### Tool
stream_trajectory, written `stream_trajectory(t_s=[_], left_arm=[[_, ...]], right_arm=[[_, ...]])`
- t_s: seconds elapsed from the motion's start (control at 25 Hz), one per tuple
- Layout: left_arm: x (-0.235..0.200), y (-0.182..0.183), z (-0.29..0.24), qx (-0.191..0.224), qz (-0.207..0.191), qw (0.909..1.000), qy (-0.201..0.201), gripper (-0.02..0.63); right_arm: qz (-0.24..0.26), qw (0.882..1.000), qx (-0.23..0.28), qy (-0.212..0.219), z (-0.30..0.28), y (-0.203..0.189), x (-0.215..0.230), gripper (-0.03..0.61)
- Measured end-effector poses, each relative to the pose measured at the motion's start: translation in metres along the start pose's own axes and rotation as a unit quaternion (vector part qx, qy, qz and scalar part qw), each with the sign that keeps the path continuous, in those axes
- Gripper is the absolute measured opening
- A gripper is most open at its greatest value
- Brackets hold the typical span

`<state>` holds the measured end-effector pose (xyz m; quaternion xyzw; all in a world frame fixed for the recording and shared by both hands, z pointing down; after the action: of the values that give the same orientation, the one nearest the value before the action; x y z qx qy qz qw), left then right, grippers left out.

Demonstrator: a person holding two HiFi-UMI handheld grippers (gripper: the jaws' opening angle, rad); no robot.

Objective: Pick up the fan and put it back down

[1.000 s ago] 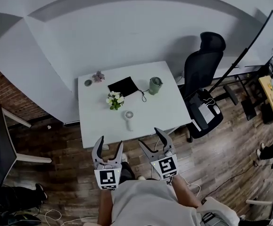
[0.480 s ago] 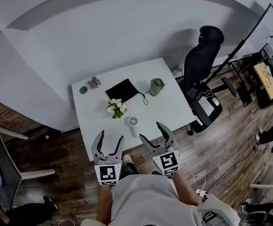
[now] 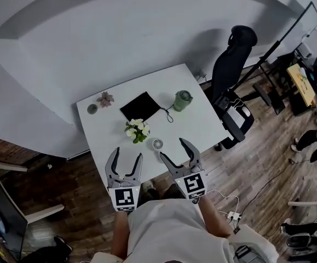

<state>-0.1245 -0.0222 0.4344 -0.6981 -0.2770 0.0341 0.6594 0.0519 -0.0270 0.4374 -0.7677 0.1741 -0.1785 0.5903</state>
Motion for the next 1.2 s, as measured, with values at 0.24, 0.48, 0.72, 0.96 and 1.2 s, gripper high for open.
stream_trajectory(t_s=[0.24,0.48,0.72,0.96,1.2], left_arm=[[-0.005,-0.026,-0.019,-0.011,0.009,0.9998,-0.016,0.304],[-0.002,-0.048,-0.032,-0.034,0.02,0.9988,-0.028,0.304],[0.003,-0.072,-0.051,-0.066,0.034,0.9967,-0.033,0.304],[0.012,-0.095,-0.069,-0.104,0.047,0.9926,-0.04,0.304],[0.024,-0.119,-0.079,-0.144,0.06,0.9865,-0.05,0.304]], right_arm=[[0.006,1.0,-0.026,-0.008,-0.026,-0.012,0.005,0.338],[0.005,0.997,-0.073,0.0,-0.047,-0.04,0.011,0.342],[-0.002,0.992,-0.121,0.017,-0.067,-0.069,0.018,0.347],[-0.012,0.985,-0.166,0.039,-0.086,-0.096,0.028,0.354],[-0.014,0.975,-0.212,0.061,-0.099,-0.128,0.037,0.357]])
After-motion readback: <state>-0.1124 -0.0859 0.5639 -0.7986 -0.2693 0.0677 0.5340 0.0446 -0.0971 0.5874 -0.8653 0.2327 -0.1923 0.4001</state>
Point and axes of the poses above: the fingertips, and each gripper's own axes: z backward along the fingers, x to its right, y out of its top, the point moved 5 cm from there along z, backward along the fingers, and after that the axes turned 13 degrees about -z, right-handed, at the moved point
